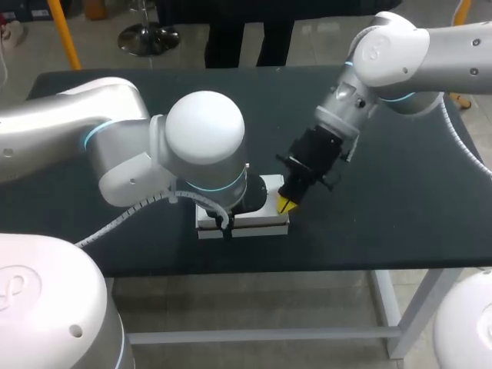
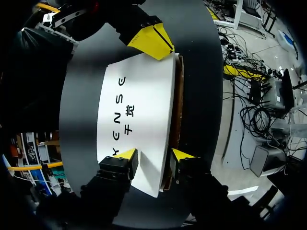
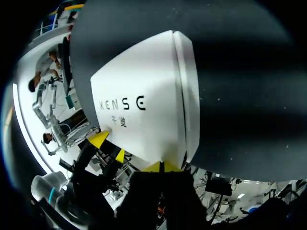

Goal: Assemble the packaging by folding the flat box into shape, placing the metal phone stand inside, and closing the box properly

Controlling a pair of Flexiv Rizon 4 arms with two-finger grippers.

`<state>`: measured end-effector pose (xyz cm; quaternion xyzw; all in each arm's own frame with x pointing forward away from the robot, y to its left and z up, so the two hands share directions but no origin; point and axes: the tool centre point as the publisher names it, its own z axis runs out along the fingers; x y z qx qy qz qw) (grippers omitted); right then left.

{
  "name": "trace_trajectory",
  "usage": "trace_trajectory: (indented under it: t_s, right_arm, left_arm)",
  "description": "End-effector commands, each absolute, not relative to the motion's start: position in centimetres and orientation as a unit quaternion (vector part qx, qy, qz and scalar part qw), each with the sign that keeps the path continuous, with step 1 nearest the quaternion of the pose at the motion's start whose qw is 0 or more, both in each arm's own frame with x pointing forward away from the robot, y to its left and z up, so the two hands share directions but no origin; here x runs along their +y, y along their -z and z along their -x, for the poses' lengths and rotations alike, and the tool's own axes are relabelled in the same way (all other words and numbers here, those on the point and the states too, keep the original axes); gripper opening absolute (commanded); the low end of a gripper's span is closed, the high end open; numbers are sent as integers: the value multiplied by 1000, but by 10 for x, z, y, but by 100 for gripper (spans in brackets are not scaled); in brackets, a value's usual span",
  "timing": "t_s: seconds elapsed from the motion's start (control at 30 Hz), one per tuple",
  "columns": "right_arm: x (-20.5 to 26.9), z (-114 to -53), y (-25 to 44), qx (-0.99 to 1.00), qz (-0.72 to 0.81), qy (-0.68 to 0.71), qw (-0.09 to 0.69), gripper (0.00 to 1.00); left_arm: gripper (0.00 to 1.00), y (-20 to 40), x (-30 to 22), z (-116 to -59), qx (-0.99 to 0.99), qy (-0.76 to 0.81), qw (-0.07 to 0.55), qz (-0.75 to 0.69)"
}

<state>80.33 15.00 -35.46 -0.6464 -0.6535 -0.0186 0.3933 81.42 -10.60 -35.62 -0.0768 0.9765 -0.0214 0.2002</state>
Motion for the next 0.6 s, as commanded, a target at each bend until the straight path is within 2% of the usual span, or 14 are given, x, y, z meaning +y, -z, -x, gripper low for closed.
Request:
trace_trajectory:
  t_s: [0.03, 0.1, 0.17, 0.23, 0.6]
  right_arm:
    - [151, -805, 356, -654, 646, 18, 394, 0]
    - [151, -805, 356, -654, 646, 17, 394, 0]
    - [152, -805, 356, -654, 646, 17, 393, 0]
    - [152, -805, 355, -654, 647, 17, 392, 0]
    - [155, -805, 355, -655, 648, 17, 389, 0]
  left_arm:
    - [47, 342, -91, -807, 975, 57, 200, 74]
    - [40, 335, -85, -807, 974, 80, 196, 76]
    - [30, 331, -79, -809, 974, 106, 186, 77]
    - [0, 327, -73, -812, 972, 133, 173, 81]
    - [0, 343, -62, -833, 972, 156, 133, 116]
